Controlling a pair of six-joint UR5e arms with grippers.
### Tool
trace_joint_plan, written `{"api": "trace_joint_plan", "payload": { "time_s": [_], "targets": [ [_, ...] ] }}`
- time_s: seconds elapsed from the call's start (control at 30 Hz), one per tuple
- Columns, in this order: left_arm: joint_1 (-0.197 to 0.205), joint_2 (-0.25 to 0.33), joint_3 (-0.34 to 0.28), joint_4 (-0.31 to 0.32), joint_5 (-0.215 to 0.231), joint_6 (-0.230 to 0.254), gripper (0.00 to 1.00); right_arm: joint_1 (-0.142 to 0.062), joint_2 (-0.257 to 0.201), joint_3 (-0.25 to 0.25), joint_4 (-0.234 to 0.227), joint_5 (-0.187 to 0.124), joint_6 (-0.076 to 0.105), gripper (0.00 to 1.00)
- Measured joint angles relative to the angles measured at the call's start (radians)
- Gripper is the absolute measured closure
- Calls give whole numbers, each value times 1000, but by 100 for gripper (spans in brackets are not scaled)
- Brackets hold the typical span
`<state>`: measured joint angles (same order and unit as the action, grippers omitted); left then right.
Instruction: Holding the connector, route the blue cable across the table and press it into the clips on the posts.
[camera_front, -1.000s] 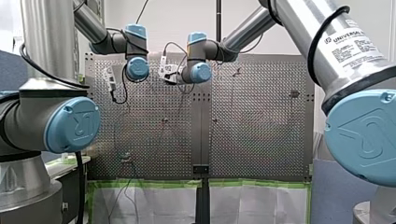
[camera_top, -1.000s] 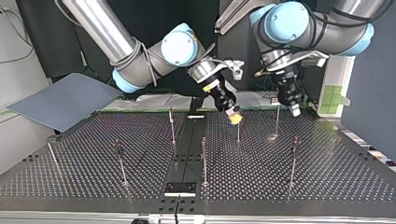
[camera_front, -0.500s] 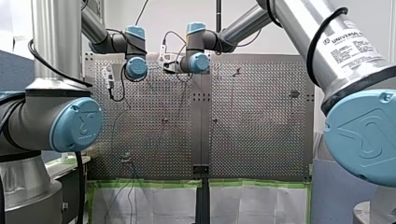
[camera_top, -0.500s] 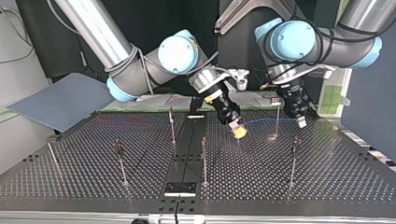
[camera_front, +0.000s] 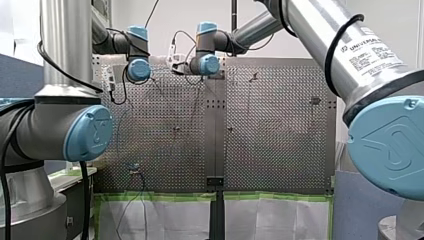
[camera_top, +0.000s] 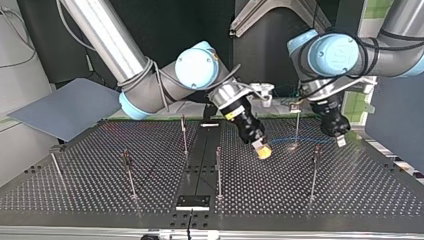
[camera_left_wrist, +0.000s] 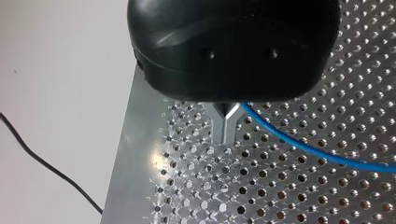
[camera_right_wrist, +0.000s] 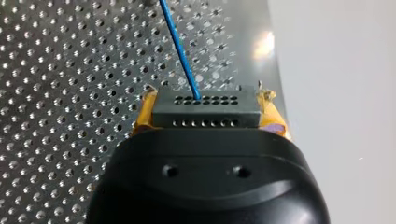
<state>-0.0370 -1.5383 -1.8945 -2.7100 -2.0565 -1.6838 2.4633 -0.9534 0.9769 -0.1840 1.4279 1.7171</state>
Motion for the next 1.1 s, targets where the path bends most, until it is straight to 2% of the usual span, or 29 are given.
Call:
{"api": "trace_joint_plan", "payload": {
  "time_s": [0.23, 0.6, 0.77, 0.97, 1.1],
  "targets": [
    [14, -31, 15, 7, 61, -1, 100, -3, 10, -10, 2, -1, 7, 100],
    [48, -45, 27, 35, 88, -15, 100, -5, 34, -11, 3, -1, 10, 100],
    [63, -58, 41, 45, 118, -25, 100, -7, 46, -13, 1, -3, 8, 100],
    [76, -99, 62, 65, 163, -54, 100, -8, 48, -24, 0, -8, 7, 100],
    [99, -117, 70, 93, 194, -80, 100, -12, 49, -26, -1, -9, 6, 100]
  ]
}}
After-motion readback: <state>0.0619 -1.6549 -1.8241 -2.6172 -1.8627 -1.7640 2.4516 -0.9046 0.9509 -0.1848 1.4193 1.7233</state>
